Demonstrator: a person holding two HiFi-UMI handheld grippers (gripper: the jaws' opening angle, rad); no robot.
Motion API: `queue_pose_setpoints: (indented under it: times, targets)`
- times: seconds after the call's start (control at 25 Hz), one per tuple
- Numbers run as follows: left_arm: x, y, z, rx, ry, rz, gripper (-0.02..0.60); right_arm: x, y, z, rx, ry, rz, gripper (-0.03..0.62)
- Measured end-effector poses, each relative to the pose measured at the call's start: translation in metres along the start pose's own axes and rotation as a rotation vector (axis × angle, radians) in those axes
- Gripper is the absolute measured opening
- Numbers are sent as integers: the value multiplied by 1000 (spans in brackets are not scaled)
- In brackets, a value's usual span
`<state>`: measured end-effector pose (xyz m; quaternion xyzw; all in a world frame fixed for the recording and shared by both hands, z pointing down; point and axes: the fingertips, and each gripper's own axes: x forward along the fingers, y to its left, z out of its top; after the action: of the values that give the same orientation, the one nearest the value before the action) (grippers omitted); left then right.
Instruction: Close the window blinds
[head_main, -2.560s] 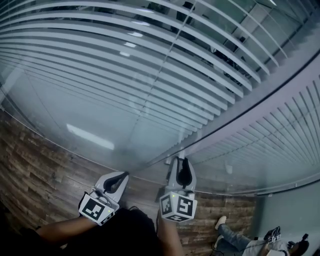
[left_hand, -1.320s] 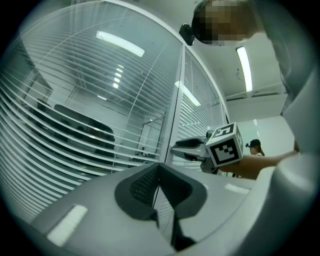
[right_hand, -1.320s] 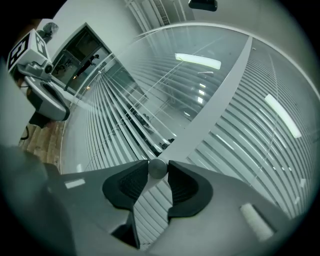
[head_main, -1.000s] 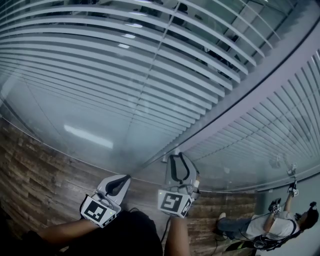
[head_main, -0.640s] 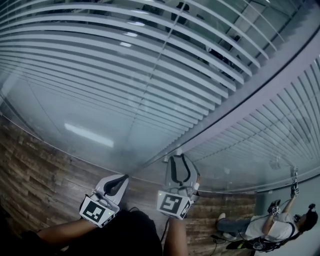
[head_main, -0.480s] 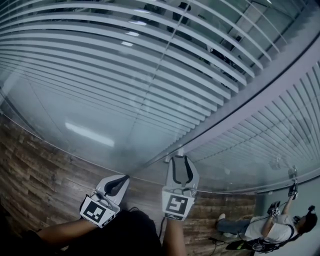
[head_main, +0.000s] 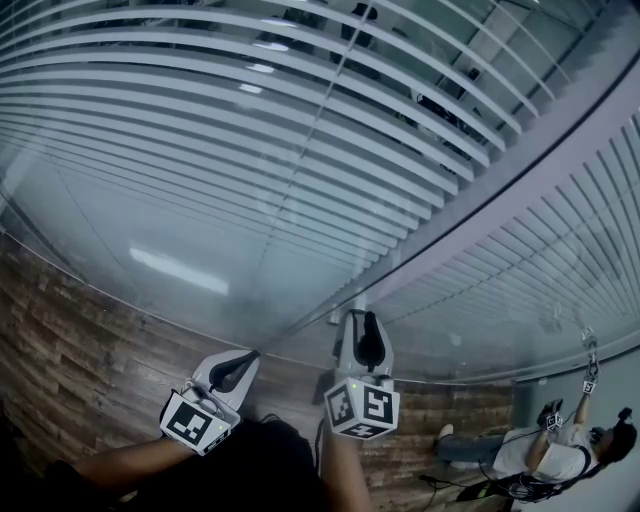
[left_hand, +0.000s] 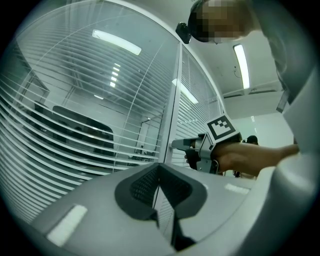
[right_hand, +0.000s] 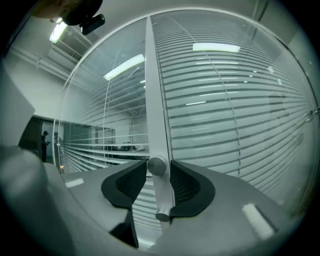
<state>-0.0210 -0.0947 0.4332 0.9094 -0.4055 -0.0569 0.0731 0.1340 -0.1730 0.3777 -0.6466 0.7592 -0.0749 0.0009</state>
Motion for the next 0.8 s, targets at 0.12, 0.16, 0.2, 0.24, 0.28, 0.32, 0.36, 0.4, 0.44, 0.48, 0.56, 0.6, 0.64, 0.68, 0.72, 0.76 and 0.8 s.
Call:
queue_pose_setpoints:
  times: [0.12, 0.16, 0.2, 0.24, 0.28, 0.32, 0.36, 0.4, 0.44, 0.48, 0.56, 0.6, 0.64, 0.68, 0.72, 0.76, 0.8]
  targets:
    - [0, -1, -2, -7, 10, -3, -2, 0, 4, 0, 47, -9, 6, 161]
    - [-1, -1, -3, -11, 10, -8, -2, 0, 4, 1, 62, -15, -4, 160]
    - [-2, -2, -4, -12, 10, -11, -2, 0, 3, 1, 79, -19, -14, 152]
    - [-2, -1, -3, -10, 8, -14, -2, 1, 1, 0, 97, -21, -21, 137]
    - [-2, -1, -2, -7, 6, -16, -2, 1, 0, 0, 113, -22, -25, 135]
    - [-2, 0, -2, -5, 2, -16, -2, 2, 0, 0, 125, -22, -27, 130]
    - [-2, 1, -2, -6, 0, -15, -2, 2, -1, -1, 132, -22, -28, 129]
    - [-2, 3, -3, -8, 1, -12, -2, 3, -1, -1, 132, -22, -29, 127]
    - [-3, 4, -4, -11, 4, -10, -2, 3, -1, -1, 123, -21, -29, 127]
    - [-3, 5, -4, -13, 6, -9, -2, 3, 0, -1, 106, -17, -28, 126]
    - [-4, 6, -5, -16, 10, -9, -2, 2, 1, -1, 29, -5, -30, 126]
    - [-4, 6, -4, -17, 13, -8, -2, 2, 1, -1, -33, 5, -33, 126]
    - [-4, 6, -4, -17, 19, -6, -2, 2, 2, 0, -100, 16, -37, 124]
    - [-4, 7, -4, -18, 23, -5, -2, 2, 3, 0, -164, 26, -37, 124]
    - [-5, 7, -4, -17, 22, -7, -2, 3, 4, 0, -216, 35, -33, 124]
    - [-6, 7, -5, -17, 19, -7, -2, 3, 5, 0, -254, 43, -24, 124]
    - [-7, 9, -8, -18, 18, -5, -2, 3, 6, -2, -282, 49, -12, 126]
